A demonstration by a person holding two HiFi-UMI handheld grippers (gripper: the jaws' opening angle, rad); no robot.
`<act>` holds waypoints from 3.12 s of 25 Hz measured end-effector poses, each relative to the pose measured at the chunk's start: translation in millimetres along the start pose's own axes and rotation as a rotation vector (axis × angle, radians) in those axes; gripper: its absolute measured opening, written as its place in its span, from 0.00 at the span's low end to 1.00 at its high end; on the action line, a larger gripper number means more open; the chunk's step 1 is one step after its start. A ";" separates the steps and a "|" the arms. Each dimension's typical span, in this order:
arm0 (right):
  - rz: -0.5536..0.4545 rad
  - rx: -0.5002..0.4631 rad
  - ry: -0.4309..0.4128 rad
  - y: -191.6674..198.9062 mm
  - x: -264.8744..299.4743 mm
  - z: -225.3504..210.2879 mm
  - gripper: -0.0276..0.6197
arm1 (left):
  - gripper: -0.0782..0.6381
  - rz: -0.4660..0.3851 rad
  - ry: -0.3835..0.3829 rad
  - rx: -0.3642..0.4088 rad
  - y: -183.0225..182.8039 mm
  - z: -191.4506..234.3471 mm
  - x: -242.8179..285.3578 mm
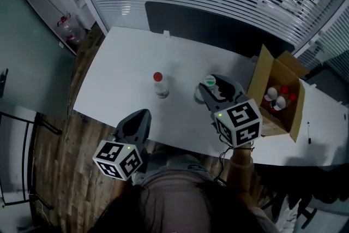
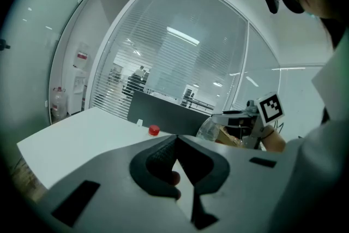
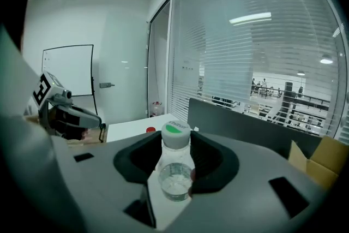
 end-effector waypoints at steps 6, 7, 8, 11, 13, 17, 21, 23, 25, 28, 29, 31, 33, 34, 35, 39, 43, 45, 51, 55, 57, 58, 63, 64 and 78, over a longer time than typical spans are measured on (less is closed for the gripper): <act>0.007 -0.002 -0.037 1.8 20.2 5.2 0.31 | 0.12 -0.010 -0.037 -0.005 -2.8 8.2 -4.7; 0.007 -0.001 -0.039 2.6 23.8 5.8 0.31 | 0.12 -0.009 -0.040 -0.006 -3.0 10.0 -5.0; 0.007 0.000 -0.041 3.6 27.4 6.4 0.31 | 0.12 -0.009 -0.043 -0.006 -3.2 11.7 -5.4; 0.007 0.006 -0.044 8.3 36.4 8.3 0.31 | 0.12 -0.008 -0.048 -0.004 -3.8 15.7 -6.6; 0.011 0.010 -0.045 12.7 42.2 9.9 0.31 | 0.12 -0.006 -0.050 -0.001 -4.3 18.5 -7.4; 0.022 0.010 -0.044 21.0 54.8 15.1 0.31 | 0.12 0.002 -0.050 0.005 -6.6 26.3 -9.8; 0.020 0.009 -0.043 30.7 65.6 18.9 0.31 | 0.12 0.012 -0.046 0.013 -7.3 32.0 -10.4; 0.016 0.007 -0.039 34.8 71.0 20.7 0.31 | 0.12 0.017 -0.042 0.018 -8.1 35.3 -10.2; 0.015 0.014 -0.033 39.3 76.3 21.3 0.31 | 0.12 0.022 -0.036 0.024 -8.8 38.5 -9.5; 0.022 0.032 -0.021 47.6 83.1 21.0 0.31 | 0.12 0.031 -0.027 0.033 -9.1 42.5 -8.6; 0.025 0.036 -0.017 50.5 85.0 20.8 0.31 | 0.12 0.035 -0.023 0.036 -9.2 43.6 -8.1; 0.031 0.041 -0.008 55.8 88.9 20.1 0.31 | 0.12 0.041 -0.017 0.041 -9.6 45.8 -6.7; 0.036 0.044 0.000 61.1 92.8 19.7 0.31 | 0.12 0.047 -0.011 0.047 -10.4 47.8 -5.2; 0.040 0.043 0.005 63.9 94.5 19.4 0.31 | 0.12 0.050 -0.007 0.051 -10.8 48.3 -4.6; 0.045 0.041 0.010 66.8 95.9 19.1 0.31 | 0.12 0.052 -0.003 0.054 -11.0 48.4 -4.0; 0.057 0.028 0.023 74.3 101.0 18.0 0.31 | 0.12 0.064 0.006 0.062 -11.2 50.2 -1.4; 0.058 0.037 0.026 78.1 104.2 18.7 0.31 | 0.12 0.075 0.011 0.067 -9.7 52.9 1.5; 0.052 0.040 0.026 78.0 104.0 18.4 0.31 | 0.12 0.079 0.013 0.070 -9.5 54.0 2.9; 0.045 0.078 0.033 80.8 103.1 15.1 0.31 | 0.12 0.092 0.024 0.073 -7.9 56.3 7.3; 0.046 0.085 0.031 81.2 101.1 13.4 0.31 | 0.12 0.100 0.037 0.079 -7.2 53.4 11.1; 0.041 0.091 0.031 80.1 99.9 12.9 0.31 | 0.12 0.102 0.044 0.081 -7.6 52.2 11.8; 0.039 0.092 0.030 79.3 99.5 12.9 0.31 | 0.12 0.102 0.047 0.081 -8.0 51.8 12.0; 0.038 0.089 0.021 76.4 97.5 14.2 0.31 | 0.12 0.100 0.055 0.082 -10.4 51.2 13.1; 0.037 0.088 0.019 75.9 96.7 14.9 0.31 | 0.12 0.100 0.056 0.082 -10.5 50.9 13.1; 0.027 0.129 0.052 75.5 68.1 23.5 0.31 | 0.12 0.087 0.112 0.091 -10.0 40.9 8.7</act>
Point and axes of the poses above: the fingertips, and each gripper's own axes: x forward along the fingers, z to its left, y out of its underside, the point moved 4 cm from there along -x, backward along the fingers, and after that the axes turned 1 degree about y, right-handed, at the moved point
